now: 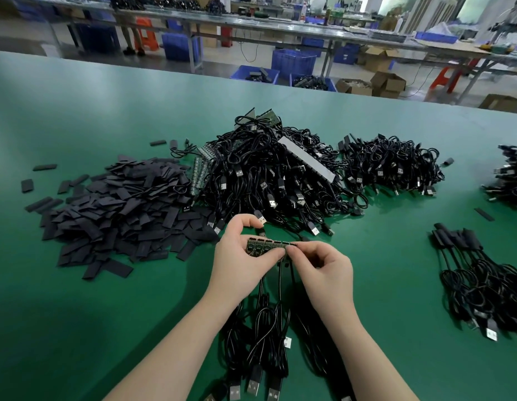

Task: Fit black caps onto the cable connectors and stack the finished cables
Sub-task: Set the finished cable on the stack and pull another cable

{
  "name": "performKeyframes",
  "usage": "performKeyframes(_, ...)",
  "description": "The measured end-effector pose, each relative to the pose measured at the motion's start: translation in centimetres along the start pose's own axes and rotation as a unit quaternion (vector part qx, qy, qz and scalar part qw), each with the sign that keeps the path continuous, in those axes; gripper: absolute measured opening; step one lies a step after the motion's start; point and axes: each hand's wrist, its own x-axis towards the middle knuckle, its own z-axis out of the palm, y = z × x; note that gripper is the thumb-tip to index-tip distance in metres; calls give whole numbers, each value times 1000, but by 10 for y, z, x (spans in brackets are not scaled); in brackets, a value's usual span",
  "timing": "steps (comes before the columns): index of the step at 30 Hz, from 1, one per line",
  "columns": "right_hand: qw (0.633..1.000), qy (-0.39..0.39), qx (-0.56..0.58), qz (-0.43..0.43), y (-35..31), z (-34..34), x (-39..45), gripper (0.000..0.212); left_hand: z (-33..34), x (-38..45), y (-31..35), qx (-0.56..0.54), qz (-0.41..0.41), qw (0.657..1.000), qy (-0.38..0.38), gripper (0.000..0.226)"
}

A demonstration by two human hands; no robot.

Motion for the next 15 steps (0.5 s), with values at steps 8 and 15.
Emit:
performKeyframes(8, 1000, 15, -17, 12, 0, 2, -2, 17, 6, -5, 3, 11, -14, 999, 28, 48)
performKeyframes(15, 998, 67, -9, 7, 2, 0, -5, 18, 8, -6, 2, 36, -1, 999, 38, 47)
